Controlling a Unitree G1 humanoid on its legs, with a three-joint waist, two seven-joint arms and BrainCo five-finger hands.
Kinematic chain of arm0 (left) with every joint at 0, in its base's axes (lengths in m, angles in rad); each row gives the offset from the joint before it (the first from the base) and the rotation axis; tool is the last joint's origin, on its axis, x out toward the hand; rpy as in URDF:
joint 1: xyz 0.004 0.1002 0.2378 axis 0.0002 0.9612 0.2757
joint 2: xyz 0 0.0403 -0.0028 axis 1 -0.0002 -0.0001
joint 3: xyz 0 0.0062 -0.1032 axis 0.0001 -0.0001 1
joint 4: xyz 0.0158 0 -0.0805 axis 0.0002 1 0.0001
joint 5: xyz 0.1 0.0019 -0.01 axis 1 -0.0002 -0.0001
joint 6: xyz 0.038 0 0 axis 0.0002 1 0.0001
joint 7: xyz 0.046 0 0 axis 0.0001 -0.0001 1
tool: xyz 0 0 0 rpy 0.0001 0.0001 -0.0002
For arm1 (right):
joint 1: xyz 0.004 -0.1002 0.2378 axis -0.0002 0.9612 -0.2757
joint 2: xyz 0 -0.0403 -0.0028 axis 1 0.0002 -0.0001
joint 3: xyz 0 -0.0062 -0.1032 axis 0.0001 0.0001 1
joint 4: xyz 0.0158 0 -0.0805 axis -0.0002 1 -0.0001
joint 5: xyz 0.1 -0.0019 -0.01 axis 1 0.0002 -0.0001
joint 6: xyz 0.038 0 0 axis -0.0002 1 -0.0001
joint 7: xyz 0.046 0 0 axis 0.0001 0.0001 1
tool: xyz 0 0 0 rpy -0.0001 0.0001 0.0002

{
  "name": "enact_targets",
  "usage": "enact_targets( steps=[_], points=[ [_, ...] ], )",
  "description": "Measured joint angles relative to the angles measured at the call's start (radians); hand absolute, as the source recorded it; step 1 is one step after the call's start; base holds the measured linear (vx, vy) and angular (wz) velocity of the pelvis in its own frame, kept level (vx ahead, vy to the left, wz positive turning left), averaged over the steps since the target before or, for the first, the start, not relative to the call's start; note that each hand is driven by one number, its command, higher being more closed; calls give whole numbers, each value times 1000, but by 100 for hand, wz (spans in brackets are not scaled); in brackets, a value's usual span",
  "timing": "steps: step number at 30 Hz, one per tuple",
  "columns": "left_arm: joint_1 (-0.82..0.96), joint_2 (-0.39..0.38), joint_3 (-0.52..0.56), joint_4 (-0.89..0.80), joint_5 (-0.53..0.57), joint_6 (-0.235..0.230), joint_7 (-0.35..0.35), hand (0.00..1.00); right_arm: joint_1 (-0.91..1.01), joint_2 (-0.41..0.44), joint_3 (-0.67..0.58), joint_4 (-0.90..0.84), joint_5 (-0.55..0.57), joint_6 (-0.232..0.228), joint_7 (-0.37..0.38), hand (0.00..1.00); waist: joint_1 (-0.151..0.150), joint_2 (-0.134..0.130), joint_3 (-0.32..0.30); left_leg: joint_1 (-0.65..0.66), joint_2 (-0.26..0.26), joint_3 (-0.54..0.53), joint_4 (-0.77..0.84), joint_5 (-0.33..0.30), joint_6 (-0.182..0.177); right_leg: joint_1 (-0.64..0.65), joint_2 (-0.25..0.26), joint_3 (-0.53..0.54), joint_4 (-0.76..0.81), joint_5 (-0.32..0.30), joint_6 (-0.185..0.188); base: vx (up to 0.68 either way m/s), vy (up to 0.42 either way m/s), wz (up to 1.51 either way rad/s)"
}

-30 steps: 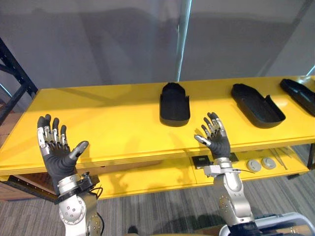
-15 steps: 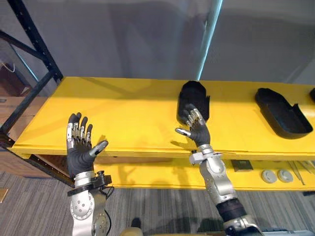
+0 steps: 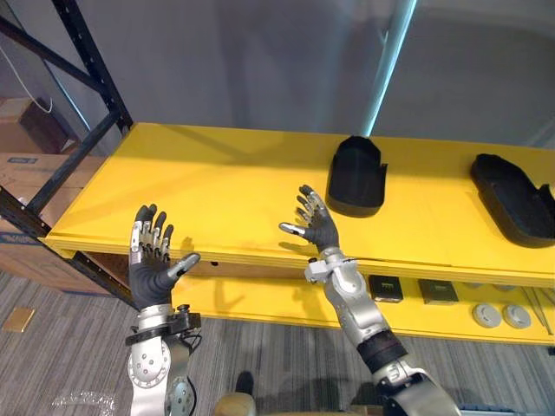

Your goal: Walk over and take plastic housings, then place them on the shelf

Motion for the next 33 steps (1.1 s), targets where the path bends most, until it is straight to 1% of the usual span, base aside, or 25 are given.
enact_targets(
  steps=[1,6,9,10,11,13,14,17,20,23,29,33],
  points=[
    [0,0,-2,0,0,1,4,0,-8,2,1,15,-14,12,-23,0,1,1,1,0,0,-4,0,0,0,2,0,-3,1,3,4,20,-19,7],
    [0,0,-18,-1,0,5,16,0,-51,3,-6,107,-69,28,-89,0,6,16,10,-10,0,-14,0,4,-2,-2,2,-11,3,3,4,-10,-20,6],
    [0,-1,-19,-1,0,14,17,0,-95,-2,-19,151,-78,35,-119,0,10,32,20,-25,0,-25,0,12,-1,-13,1,-21,9,3,3,-48,-20,13],
    [-5,-1,-19,-2,0,14,17,0,-118,-5,-41,159,-78,43,-135,0,11,42,30,-34,-1,-40,0,18,-1,-14,2,-34,11,1,0,-63,-23,20],
    [-7,-1,-19,-3,0,14,17,0,-153,-9,-64,175,-79,46,-144,0,21,50,49,-35,0,-41,0,19,-1,-18,2,-35,19,-4,-6,-68,-22,19],
    [0,-1,-19,-5,-1,14,17,0,-191,-21,-90,188,-78,50,-158,0,24,57,60,-53,0,-47,0,25,-2,-34,2,-38,23,-5,-7,-63,-14,10],
    [0,-1,-19,-8,-2,14,18,0,-213,-26,-105,188,-76,51,-162,0,26,63,68,-69,-1,-57,1,31,-2,-44,2,-48,25,-4,-7,-60,-20,22],
    [-2,-1,-19,-13,-4,13,24,0,-255,-41,-161,189,-74,51,-178,0,27,64,107,-83,-7,-71,1,41,3,-51,-3,-60,34,-4,-6,-41,-19,15],
    [-3,-1,-20,-19,-30,13,27,0,-287,-57,-179,189,-73,51,-180,0,27,68,124,-91,-9,-71,1,43,4,-62,-7,-59,41,-4,-6,-8,-9,3],
    [-6,-1,-21,-19,-33,13,27,0,-317,-78,-208,189,-74,49,-189,0,27,79,142,-98,-10,-77,1,45,4,-69,-9,-62,48,-5,-6,-5,-27,5],
    [-1,-1,-37,-19,-39,12,27,0,-326,-102,-246,187,-86,40,-259,0,22,99,155,-96,-13,-82,5,48,3,-82,-21,-65,92,-23,0,2,-31,3],
    [0,-1,-61,-19,-40,13,33,0,-326,-106,-256,187,-87,38,-270,0,21,104,164,-81,-13,-72,4,48,3,-82,-27,-55,113,-35,-1,-9,-37,-6]
  ],
)
